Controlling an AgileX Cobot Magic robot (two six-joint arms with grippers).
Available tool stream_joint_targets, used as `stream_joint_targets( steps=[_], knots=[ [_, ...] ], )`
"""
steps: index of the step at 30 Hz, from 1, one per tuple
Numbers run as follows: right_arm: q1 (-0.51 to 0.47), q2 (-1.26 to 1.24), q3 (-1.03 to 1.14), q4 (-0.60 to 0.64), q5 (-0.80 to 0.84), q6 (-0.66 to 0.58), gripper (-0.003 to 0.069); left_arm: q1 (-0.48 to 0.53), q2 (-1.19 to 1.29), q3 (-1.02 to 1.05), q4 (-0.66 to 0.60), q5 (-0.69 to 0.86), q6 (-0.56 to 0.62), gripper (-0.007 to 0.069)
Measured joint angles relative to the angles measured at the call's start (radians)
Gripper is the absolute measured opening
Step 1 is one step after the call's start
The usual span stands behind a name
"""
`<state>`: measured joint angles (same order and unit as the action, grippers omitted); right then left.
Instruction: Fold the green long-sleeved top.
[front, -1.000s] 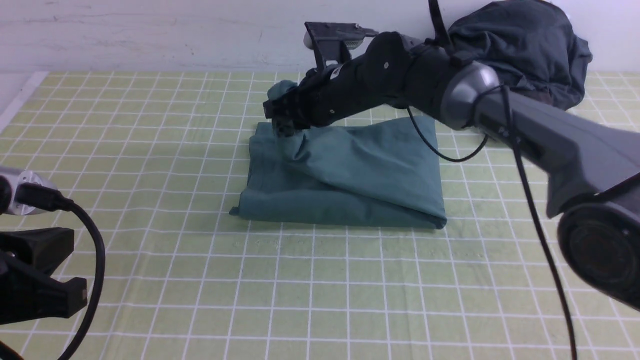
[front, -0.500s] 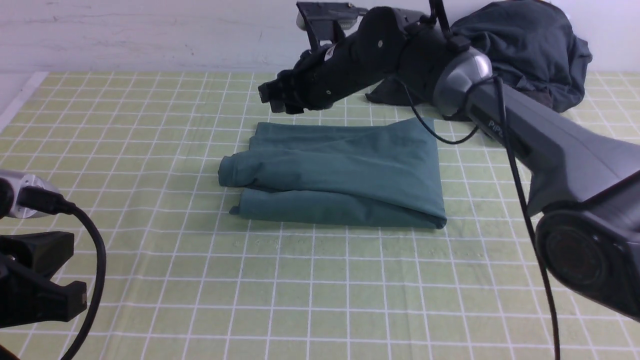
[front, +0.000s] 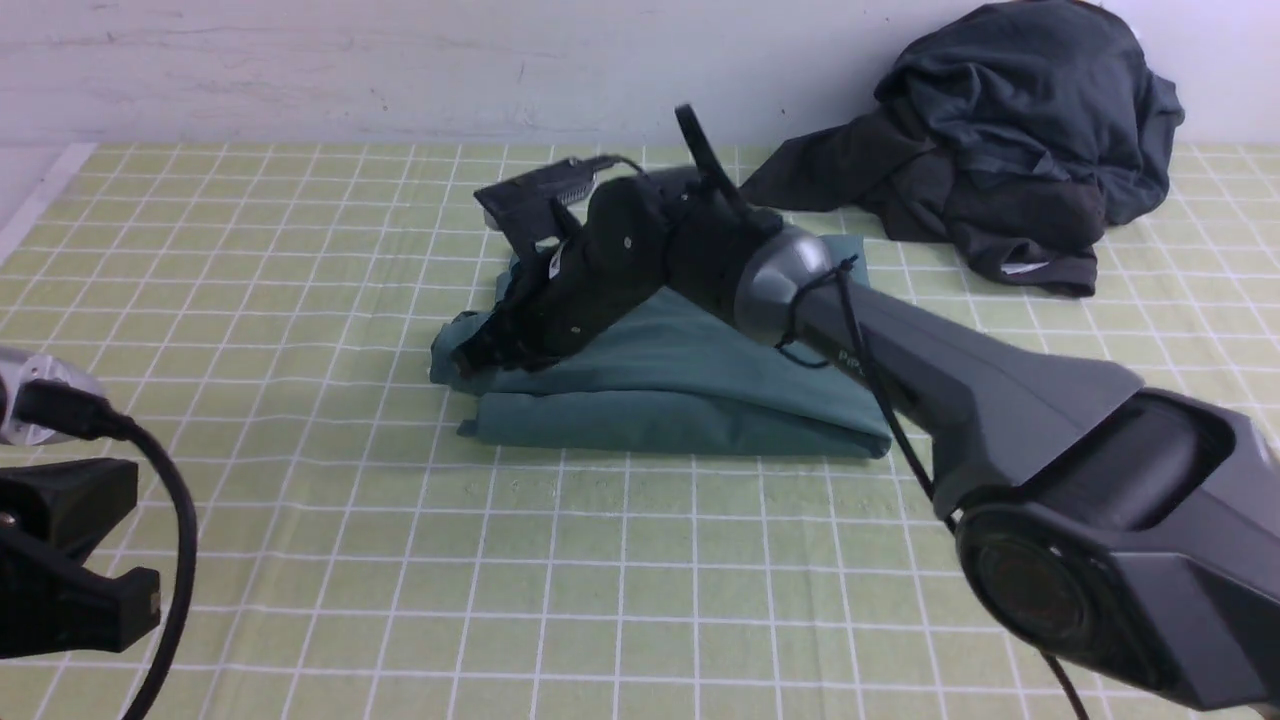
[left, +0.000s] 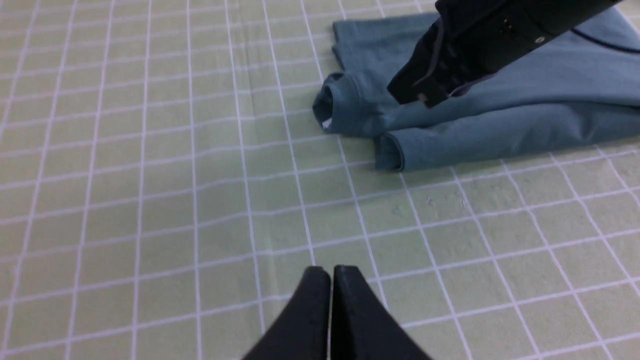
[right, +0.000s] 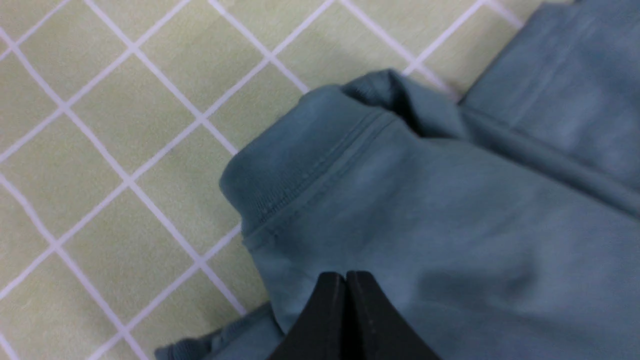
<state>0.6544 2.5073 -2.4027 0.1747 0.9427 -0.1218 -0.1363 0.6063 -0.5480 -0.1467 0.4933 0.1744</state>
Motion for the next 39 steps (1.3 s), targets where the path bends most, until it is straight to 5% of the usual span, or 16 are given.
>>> stream_joint_targets(
  steps=[7, 20, 28, 39],
  knots=[
    [-0.001, -0.3, -0.044, -0.279, 0.215, -0.023, -0.0013, 0.0, -0.232, 0.067, -0.003, -0.079, 0.098, -0.0003],
    [-0.087, -0.798, 0.202, -0.431, 0.247, -0.024, -0.0013, 0.0, -0.49, 0.323, -0.002, -0.351, 0.191, -0.0003],
    [-0.089, -1.188, 0.752, -0.543, 0.206, 0.141, -0.0013, 0.0, -0.499, 0.348, -0.003, -0.389, 0.22, 0.0],
    [-0.089, -1.797, 1.623, -0.554, -0.201, 0.427, -0.0014, -0.084, -0.548, 0.348, -0.003, -0.398, 0.22, 0.0]
  ],
)
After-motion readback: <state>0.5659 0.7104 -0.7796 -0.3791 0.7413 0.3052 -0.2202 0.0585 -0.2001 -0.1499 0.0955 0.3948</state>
